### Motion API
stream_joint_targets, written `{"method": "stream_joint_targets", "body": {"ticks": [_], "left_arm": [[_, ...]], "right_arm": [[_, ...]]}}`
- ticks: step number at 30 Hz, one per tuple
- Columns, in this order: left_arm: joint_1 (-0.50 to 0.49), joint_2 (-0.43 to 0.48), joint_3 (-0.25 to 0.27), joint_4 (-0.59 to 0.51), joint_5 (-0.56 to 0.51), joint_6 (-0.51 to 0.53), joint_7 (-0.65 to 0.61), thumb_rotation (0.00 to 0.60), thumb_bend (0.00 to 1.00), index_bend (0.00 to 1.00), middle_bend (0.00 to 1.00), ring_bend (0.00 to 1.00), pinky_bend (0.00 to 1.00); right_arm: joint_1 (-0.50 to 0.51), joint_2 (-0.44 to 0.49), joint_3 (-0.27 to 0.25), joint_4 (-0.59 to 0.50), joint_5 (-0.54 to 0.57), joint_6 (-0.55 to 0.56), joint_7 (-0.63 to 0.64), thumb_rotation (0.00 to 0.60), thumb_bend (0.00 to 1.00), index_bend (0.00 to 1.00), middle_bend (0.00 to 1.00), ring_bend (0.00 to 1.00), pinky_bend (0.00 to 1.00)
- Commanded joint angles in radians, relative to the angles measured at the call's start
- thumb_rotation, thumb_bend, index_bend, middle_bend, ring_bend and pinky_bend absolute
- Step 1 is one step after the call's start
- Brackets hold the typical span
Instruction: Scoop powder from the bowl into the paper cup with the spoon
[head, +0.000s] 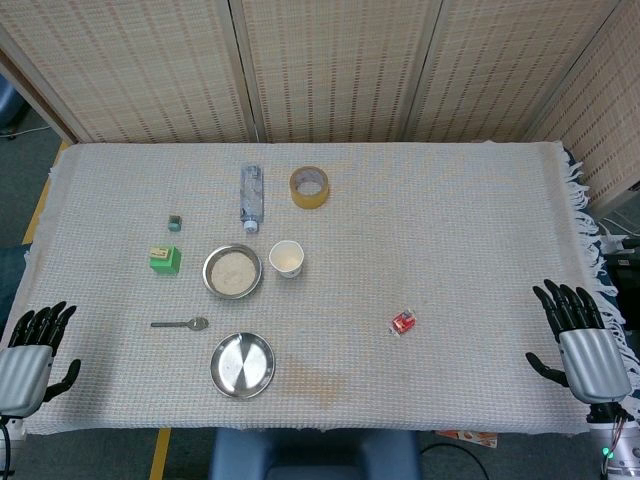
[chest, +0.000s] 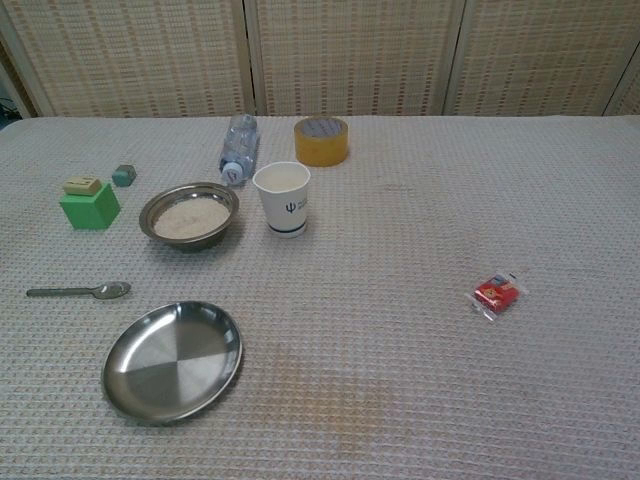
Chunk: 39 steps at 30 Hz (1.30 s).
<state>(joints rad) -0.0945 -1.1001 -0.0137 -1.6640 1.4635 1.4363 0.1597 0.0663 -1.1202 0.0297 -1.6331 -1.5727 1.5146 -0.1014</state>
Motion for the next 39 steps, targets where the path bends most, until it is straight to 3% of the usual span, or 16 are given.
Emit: {"method": "stream_joint_targets", "body": {"ticks": [1, 5, 7, 8, 10, 12, 15, 18, 21, 27, 39], "left_arm": [[-0.003, -0.002, 0.001, -0.004, -0.005, -0.01, 0.006, 0.6, 0.4, 0.0, 0.0, 0.0, 0.03], [-0.017, -0.007, 0.001, -0.021, -0.017, -0.041, 0.017, 0.6, 0.4, 0.0, 0.0, 0.0, 0.11], [-0.031, -0.019, -0.005, -0.022, -0.013, -0.057, -0.01, 0.6, 0.4, 0.0, 0.01, 0.02, 0.21], [-0.037, -0.029, -0.009, -0.018, -0.008, -0.06, -0.021, 0.6, 0.4, 0.02, 0.05, 0.08, 0.31], [-0.055, -0.051, -0.016, -0.002, 0.003, -0.071, -0.016, 0.6, 0.4, 0.08, 0.21, 0.26, 0.52], [-0.077, -0.078, -0.023, 0.018, 0.01, -0.09, 0.007, 0.6, 0.4, 0.16, 0.46, 0.49, 0.7], [-0.114, -0.106, -0.031, 0.028, -0.014, -0.154, 0.013, 0.6, 0.4, 0.28, 0.75, 0.72, 0.87], [-0.155, -0.117, -0.03, 0.023, -0.063, -0.248, 0.042, 0.6, 0.4, 0.39, 0.96, 0.91, 0.99], [-0.18, -0.158, -0.037, 0.039, -0.091, -0.279, 0.093, 0.6, 0.4, 0.46, 1.0, 0.99, 1.0], [-0.21, -0.242, -0.053, 0.059, -0.15, -0.298, 0.178, 0.6, 0.4, 0.54, 1.0, 1.0, 1.0], [-0.265, -0.352, -0.099, 0.148, -0.285, -0.325, 0.278, 0.6, 0.4, 0.48, 1.0, 1.0, 1.0]], "right_arm": [[-0.001, 0.001, -0.002, -0.002, -0.003, 0.001, 0.001, 0.6, 0.09, 0.0, 0.0, 0.0, 0.0], [-0.005, 0.007, -0.003, -0.002, 0.004, -0.001, 0.0, 0.6, 0.09, 0.0, 0.0, 0.0, 0.0], [-0.006, 0.011, -0.003, -0.005, 0.003, 0.0, 0.011, 0.6, 0.09, 0.0, 0.0, 0.0, 0.0], [-0.006, 0.012, -0.003, -0.004, 0.002, 0.001, 0.012, 0.6, 0.09, 0.0, 0.0, 0.0, 0.0], [-0.006, 0.011, -0.003, -0.001, 0.001, 0.0, 0.013, 0.6, 0.09, 0.0, 0.0, 0.0, 0.0], [-0.002, 0.01, -0.002, 0.001, 0.004, -0.007, 0.012, 0.6, 0.09, 0.0, 0.0, 0.0, 0.0], [0.002, 0.008, -0.001, 0.002, 0.011, -0.02, 0.012, 0.6, 0.09, 0.0, 0.0, 0.0, 0.0], [0.003, 0.007, 0.001, 0.002, 0.012, -0.02, 0.009, 0.6, 0.09, 0.0, 0.0, 0.0, 0.0], [0.003, 0.006, 0.001, 0.001, 0.013, -0.021, 0.005, 0.6, 0.09, 0.0, 0.0, 0.0, 0.0], [0.006, 0.003, 0.001, 0.002, 0.021, -0.033, -0.002, 0.6, 0.09, 0.0, 0.0, 0.0, 0.0], [0.011, 0.005, 0.003, 0.001, 0.034, -0.049, -0.005, 0.6, 0.09, 0.0, 0.0, 0.0, 0.0]]}}
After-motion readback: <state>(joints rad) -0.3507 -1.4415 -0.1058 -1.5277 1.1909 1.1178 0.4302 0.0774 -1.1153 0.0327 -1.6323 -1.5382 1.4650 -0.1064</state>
